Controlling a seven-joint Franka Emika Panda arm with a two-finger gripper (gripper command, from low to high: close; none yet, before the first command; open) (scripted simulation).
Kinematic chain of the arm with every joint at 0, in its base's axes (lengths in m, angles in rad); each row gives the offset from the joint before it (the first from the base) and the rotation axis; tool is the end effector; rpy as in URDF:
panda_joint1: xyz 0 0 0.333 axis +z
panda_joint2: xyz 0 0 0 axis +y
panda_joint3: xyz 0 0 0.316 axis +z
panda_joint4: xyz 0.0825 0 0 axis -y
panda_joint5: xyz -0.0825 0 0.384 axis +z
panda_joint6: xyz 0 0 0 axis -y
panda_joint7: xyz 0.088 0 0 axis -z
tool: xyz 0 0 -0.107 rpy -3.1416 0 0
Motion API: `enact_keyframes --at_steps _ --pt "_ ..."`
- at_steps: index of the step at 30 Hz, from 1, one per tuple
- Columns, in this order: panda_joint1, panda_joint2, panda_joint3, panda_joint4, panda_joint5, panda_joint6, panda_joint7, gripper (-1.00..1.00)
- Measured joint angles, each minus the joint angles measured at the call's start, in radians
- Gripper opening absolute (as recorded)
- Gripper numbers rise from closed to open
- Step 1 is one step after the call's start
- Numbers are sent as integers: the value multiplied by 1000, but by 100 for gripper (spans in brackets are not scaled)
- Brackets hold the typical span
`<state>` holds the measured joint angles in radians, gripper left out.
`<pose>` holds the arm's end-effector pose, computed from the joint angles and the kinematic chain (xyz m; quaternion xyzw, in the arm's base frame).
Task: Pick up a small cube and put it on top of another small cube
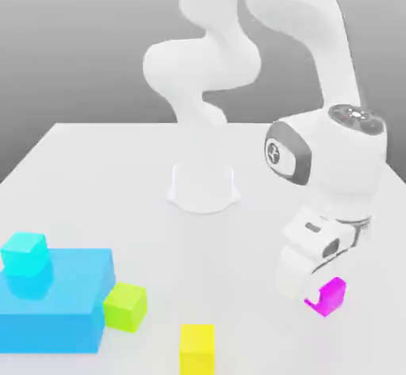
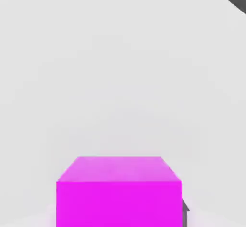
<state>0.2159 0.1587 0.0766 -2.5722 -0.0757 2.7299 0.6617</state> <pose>0.4280 0.1330 0.2060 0.9887 -0.1498 0.0041 0.0081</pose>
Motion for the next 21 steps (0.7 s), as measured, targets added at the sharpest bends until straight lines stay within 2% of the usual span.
enact_keyframes --at_steps 4,10,13,17,18,21 --pt "-125 -73 -116 12 9 -81 77 -100" --pt "-473 -201 -262 52 16 -246 244 -100" --pt "-593 -261 -329 71 27 -325 319 -100" --pt "-621 -184 -354 52 73 -234 315 -100" --pt "-630 -153 -346 43 85 -196 307 100" --pt "-629 -153 -345 43 85 -196 307 100"
